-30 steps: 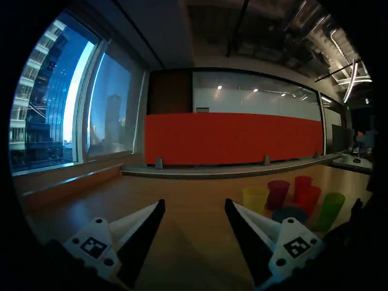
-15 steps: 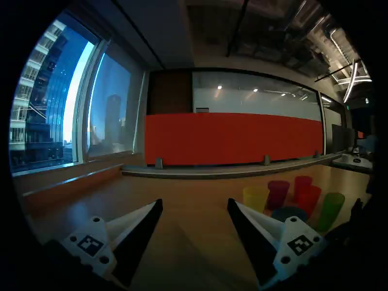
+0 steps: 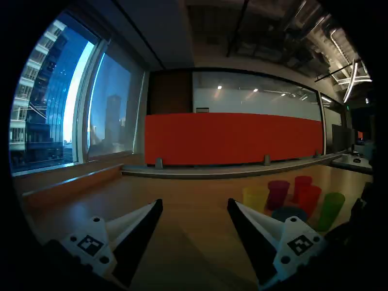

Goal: Pour water

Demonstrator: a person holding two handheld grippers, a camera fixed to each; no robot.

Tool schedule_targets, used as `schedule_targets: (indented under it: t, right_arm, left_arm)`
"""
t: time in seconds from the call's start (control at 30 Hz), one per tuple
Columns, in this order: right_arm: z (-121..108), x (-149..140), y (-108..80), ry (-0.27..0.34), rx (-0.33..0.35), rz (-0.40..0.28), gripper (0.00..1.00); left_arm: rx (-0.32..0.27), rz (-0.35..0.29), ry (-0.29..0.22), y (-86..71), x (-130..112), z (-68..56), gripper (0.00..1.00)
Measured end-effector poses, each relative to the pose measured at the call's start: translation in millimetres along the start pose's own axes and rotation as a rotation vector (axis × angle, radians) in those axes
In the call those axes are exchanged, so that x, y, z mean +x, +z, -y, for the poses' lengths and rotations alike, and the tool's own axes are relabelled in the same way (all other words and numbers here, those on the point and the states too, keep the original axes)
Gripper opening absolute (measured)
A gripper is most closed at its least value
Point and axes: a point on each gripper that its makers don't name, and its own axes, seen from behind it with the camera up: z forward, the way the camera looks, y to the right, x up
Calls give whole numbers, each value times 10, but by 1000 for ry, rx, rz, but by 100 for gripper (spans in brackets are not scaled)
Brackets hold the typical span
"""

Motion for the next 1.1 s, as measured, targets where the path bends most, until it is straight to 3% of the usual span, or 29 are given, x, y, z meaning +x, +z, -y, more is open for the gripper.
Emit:
schedule_targets:
  t: [0.6,1.1]
  right_arm:
    - [-127,-354,31,55,2,30,99]
    - [-194,-494,53,49,-8,49,99]
  left_arm:
    - [0,0,0,-1,-3,-1,99]
    - [0,0,0,-2,0,-2,99]
